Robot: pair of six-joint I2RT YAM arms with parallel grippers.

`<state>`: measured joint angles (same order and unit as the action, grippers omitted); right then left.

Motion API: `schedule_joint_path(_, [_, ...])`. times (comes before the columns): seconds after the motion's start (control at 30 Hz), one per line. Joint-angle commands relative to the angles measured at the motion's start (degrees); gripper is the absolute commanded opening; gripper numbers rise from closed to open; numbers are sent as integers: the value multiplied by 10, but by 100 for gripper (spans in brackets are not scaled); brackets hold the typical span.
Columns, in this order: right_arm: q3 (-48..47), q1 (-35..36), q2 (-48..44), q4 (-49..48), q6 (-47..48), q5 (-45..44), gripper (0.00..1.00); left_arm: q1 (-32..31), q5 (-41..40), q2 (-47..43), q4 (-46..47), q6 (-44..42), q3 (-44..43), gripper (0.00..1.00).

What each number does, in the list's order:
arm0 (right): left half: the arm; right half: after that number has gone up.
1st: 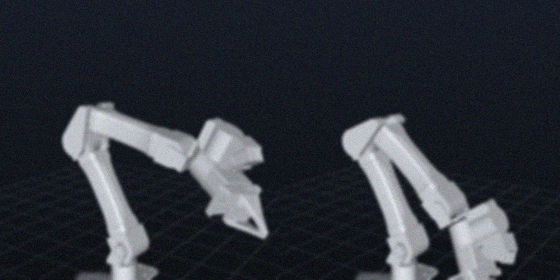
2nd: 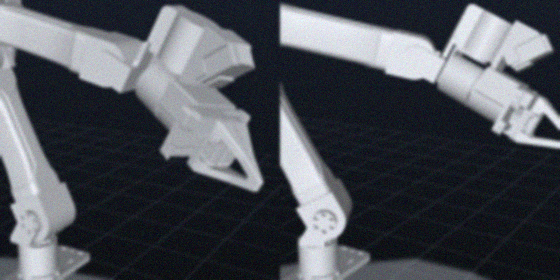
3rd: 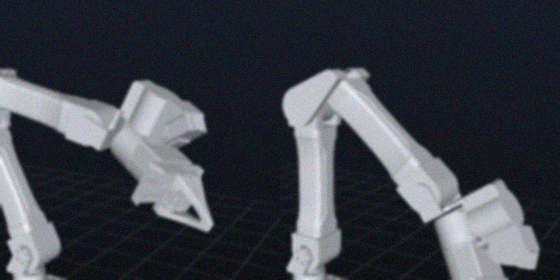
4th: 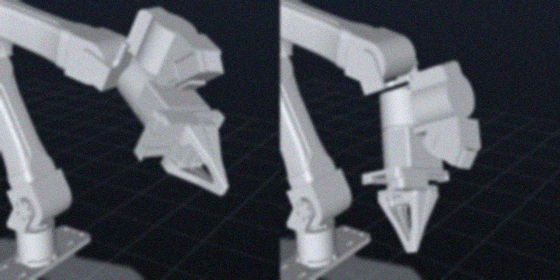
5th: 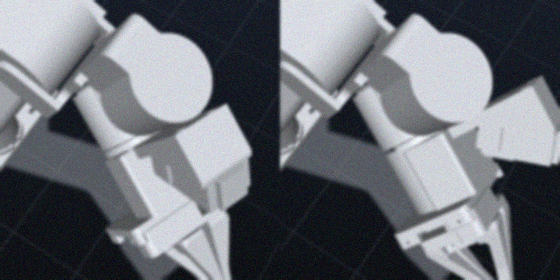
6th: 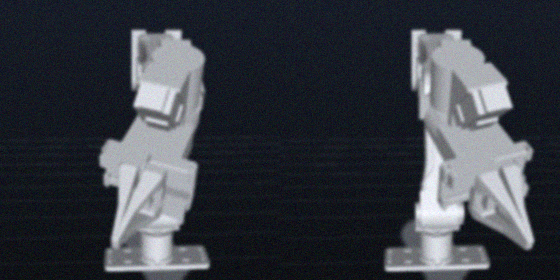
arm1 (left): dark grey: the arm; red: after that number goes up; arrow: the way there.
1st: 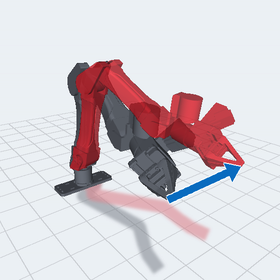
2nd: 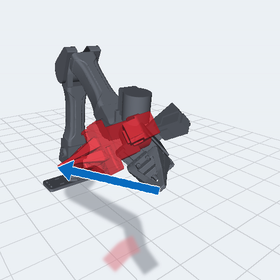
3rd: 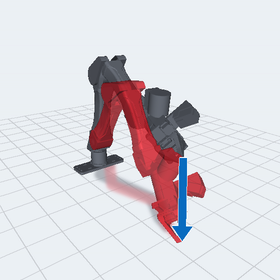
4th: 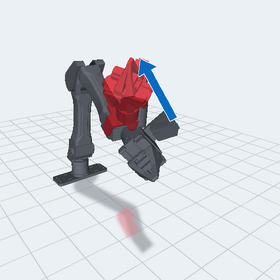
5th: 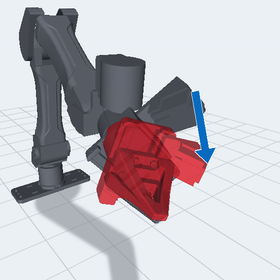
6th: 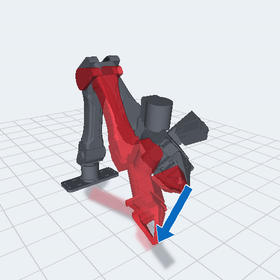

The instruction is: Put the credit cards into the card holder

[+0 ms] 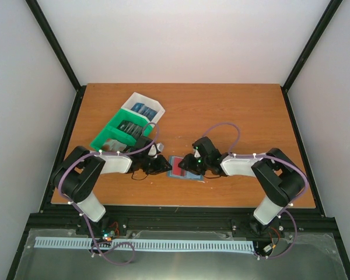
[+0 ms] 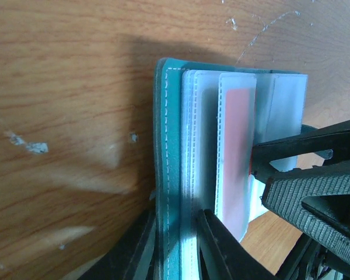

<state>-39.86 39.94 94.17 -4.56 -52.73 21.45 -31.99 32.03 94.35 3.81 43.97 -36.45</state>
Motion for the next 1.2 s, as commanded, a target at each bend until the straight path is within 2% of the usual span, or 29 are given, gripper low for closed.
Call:
schedule_joint_path(0.0, [-10,7,18,-32,7,23,39,-7,-13,10,2,-5,7,22])
schedule_joint_path(0.13, [-16,7,13,-17,19,12,39,-7,-33,3,-10,-9,6,22])
schedule_joint_path(0.23, [-24,7,-14,30,35,-25,40,-7,-60,-18,-37,-17,-4,22])
schedule_joint_path(0.53, [-49,7,-126,190,76,-172,48,-7,-198,-122,-240,-97,-100,49])
schedule_joint_path(0.67, [-72,6,-132,217,103,-190,49,-6,-250,-142,-306,-176,-180,63])
schedule_joint_path(0.8, [-104,6,-106,233,139,-195,49,6,-284,-129,-350,-232,-256,73])
schedule_joint_path(0.97, [-138,4,-70,233,177,-208,49,59,-280,-69,-379,-284,-337,76])
schedule_joint_path(1.17, [-187,1,-5,233,196,-188,48,119,-293,11,-407,-310,-405,67])
